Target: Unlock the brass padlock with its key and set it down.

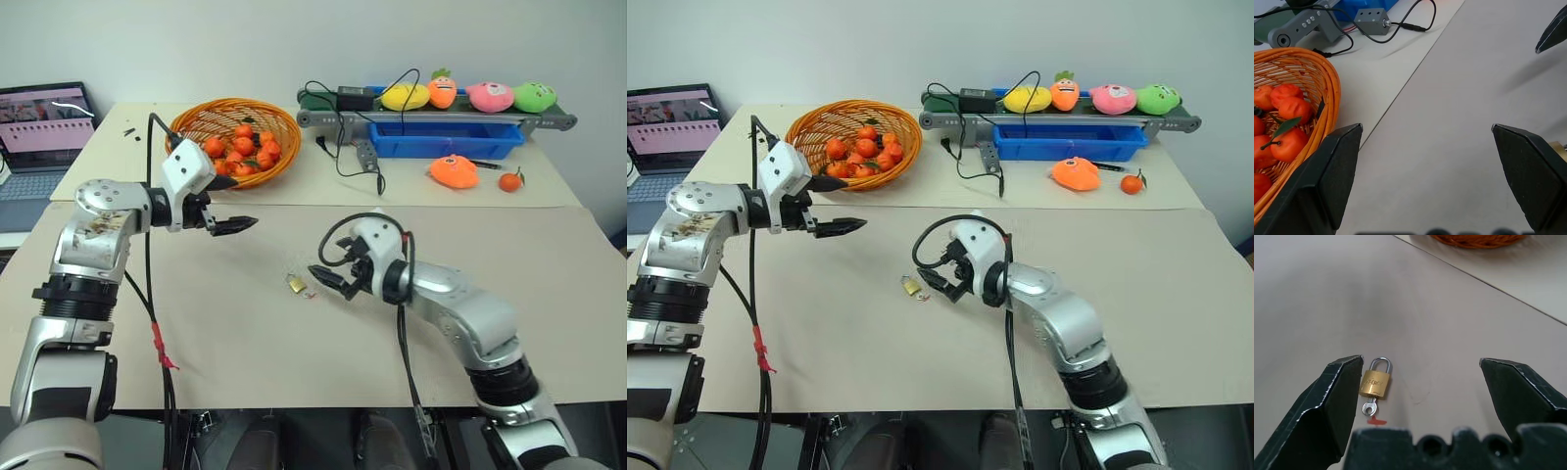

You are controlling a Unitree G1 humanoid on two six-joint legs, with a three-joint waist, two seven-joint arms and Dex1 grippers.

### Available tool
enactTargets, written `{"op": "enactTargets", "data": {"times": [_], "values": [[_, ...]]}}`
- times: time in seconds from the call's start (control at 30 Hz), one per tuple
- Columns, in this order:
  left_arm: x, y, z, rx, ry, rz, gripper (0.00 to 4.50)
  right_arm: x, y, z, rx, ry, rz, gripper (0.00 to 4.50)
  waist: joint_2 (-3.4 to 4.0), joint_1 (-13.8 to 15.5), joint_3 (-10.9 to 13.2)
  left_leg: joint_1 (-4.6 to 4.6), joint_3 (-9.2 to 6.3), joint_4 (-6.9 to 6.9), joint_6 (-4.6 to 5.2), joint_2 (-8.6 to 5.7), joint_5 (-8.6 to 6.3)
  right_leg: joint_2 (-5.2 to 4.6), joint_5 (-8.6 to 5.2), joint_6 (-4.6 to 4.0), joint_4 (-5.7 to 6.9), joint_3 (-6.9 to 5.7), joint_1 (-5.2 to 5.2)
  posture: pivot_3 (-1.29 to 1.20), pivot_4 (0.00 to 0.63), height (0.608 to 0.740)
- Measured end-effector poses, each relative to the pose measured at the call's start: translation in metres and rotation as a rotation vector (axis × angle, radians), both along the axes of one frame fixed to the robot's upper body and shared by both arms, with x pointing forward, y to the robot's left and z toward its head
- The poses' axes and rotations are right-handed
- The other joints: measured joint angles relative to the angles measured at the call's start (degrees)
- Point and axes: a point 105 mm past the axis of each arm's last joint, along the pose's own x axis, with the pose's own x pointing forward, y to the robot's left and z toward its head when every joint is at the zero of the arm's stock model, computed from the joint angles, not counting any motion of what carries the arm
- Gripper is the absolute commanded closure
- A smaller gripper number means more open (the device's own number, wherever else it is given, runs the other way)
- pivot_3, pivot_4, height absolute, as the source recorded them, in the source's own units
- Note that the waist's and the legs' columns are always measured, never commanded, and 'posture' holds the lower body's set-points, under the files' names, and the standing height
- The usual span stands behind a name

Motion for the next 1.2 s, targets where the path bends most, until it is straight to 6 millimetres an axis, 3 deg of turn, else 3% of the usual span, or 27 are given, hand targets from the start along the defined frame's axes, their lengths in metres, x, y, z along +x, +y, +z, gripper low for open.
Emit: {"op": "enactTargets", "data": {"times": [0.27,0.53,1.13,1.2], "values": [[0.0,-0.001,0.0,0.007,-0.002,-0.001,0.0,0.0,0.03,-0.02,-0.02,0.018,0.035,0.04,0.0,-0.32,0.0,-0.01,-0.01,-0.01,-0.03,0.02,0.02,0.0,0.0,0.0,0.06,0.01,-0.06,0.0,0.15,0.74],[-0.001,-0.001,-0.002,0.006,0.011,0.003,0.0,-0.009,0.046,-0.033,-0.003,0.061,0.077,0.04,0.0,-0.45,0.0,0.0,-0.01,-0.01,-0.05,0.02,0.03,0.0,0.0,0.0,0.11,0.01,-0.11,0.0,0.15,0.74],[-0.004,-0.005,0.002,0.016,-0.006,-0.013,0.0,0.001,0.052,-0.05,0.002,0.069,0.061,0.04,0.01,-1.01,0.0,-0.02,-0.01,-0.02,-0.07,0.02,0.04,0.0,0.0,0.0,0.17,0.01,-0.2,0.0,0.15,0.74],[-0.004,-0.005,0.002,0.016,-0.007,-0.012,0.0,0.001,0.052,-0.051,-0.001,0.07,0.064,0.54,0.01,-1.23,0.0,-0.02,-0.03,-0.02,-0.07,0.02,0.04,0.0,0.0,0.0,0.17,0.02,-0.21,0.0,0.15,0.74]]}}
